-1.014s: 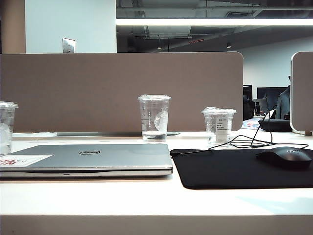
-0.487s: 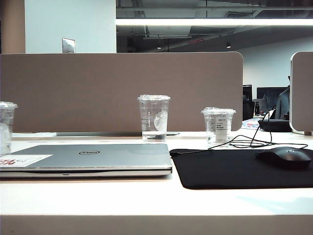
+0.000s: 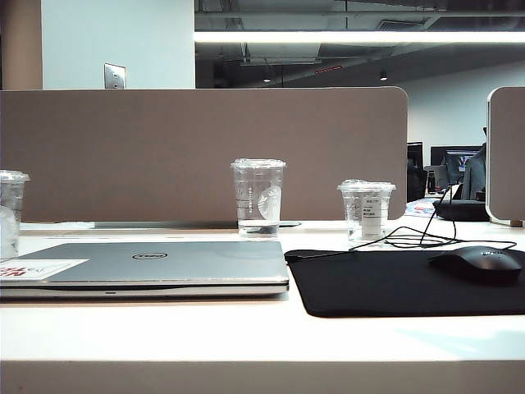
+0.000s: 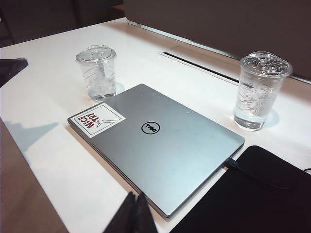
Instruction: Pick up the coffee cup on the left and place it on the left side of the laptop.
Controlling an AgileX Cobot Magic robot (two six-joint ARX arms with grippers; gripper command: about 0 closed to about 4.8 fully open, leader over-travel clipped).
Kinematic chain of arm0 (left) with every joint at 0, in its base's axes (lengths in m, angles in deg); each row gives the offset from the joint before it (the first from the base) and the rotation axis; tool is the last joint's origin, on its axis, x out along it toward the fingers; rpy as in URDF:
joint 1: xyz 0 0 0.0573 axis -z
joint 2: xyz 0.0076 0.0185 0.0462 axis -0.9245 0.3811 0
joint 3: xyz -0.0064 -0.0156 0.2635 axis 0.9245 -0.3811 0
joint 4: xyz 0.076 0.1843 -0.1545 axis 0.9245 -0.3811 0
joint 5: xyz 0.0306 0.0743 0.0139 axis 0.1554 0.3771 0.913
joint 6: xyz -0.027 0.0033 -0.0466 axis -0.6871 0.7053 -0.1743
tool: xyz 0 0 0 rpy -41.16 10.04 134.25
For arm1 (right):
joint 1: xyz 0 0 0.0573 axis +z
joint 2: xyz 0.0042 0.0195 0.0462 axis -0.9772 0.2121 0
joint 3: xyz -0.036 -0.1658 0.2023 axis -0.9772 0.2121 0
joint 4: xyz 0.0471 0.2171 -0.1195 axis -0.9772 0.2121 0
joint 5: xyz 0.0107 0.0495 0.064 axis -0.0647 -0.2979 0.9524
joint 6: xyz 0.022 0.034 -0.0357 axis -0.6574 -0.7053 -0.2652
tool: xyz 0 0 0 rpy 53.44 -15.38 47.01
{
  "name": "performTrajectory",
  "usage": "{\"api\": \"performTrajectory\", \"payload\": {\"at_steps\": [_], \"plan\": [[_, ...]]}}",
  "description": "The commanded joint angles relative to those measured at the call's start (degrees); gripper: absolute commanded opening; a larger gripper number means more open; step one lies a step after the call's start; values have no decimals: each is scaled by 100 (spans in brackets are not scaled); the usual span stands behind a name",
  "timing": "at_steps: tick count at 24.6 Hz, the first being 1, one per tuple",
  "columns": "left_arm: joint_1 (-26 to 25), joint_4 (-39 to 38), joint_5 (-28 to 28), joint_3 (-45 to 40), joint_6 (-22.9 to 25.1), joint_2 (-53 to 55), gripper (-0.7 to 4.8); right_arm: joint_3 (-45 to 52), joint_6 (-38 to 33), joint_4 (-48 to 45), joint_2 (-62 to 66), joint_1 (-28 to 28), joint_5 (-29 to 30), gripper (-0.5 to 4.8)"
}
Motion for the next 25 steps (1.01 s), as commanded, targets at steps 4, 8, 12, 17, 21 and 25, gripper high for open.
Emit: {"api": "performTrajectory", "payload": {"at_steps": [4,8,12,17,21,25], "plan": [[-481,319,-293,-227,46,-256,-6,-33,17,-103,-17,7,2,-3],[-422,240,-232,-238,116,-256,-6,-33,17,-103,-17,4,2,-3],[-186,229,28,-238,330,-256,-6,-33,17,-103,-17,4,2,-3],[-190,223,31,-238,343,-256,-6,-33,17,-103,-17,4,2,-3],[-195,219,9,-238,343,-256,-6,-33,17,-103,-17,4,2,-3],[-195,219,9,-238,343,-256,-6,-33,17,-103,-17,4,2,-3]]}}
